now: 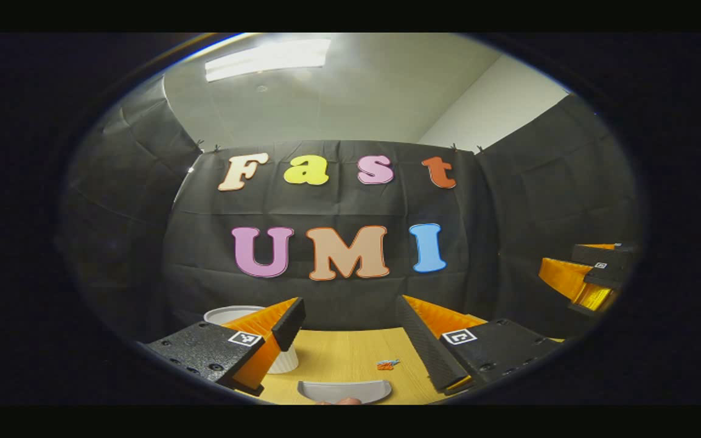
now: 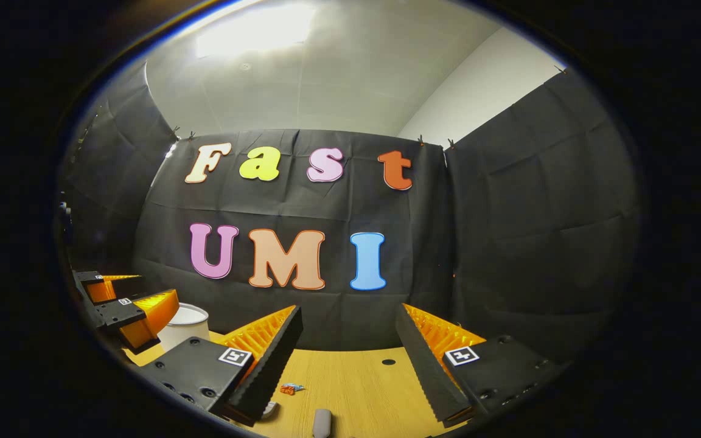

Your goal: Pick up the small broom and dustpan from the desktop, sweep the trash into the dustpan with the broom, and then empty the trash into the garbage bin.

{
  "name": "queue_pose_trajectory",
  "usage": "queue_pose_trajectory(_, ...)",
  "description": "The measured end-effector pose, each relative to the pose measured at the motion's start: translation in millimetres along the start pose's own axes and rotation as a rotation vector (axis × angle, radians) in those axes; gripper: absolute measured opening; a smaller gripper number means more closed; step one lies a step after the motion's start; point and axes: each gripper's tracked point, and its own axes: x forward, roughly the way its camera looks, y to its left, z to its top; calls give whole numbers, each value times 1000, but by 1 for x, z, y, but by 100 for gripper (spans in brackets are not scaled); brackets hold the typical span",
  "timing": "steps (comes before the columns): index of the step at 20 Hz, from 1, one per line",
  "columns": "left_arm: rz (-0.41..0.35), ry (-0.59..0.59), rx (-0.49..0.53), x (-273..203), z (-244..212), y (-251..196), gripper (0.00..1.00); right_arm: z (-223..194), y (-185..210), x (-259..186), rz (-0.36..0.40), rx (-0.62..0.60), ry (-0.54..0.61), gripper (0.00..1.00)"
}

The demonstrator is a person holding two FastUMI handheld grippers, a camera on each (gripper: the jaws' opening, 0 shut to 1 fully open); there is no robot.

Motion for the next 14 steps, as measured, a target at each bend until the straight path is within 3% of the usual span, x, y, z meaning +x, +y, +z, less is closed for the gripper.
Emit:
queue_pose_trajectory(5, 26, 5, 18, -7, 2, 1, 92, -3, 0, -1, 43, -8, 1, 99)
queue_pose_trajectory(14, 92, 98, 62, -20, -19, 3, 96, -37, 13, 7, 187, -13, 95, 99)
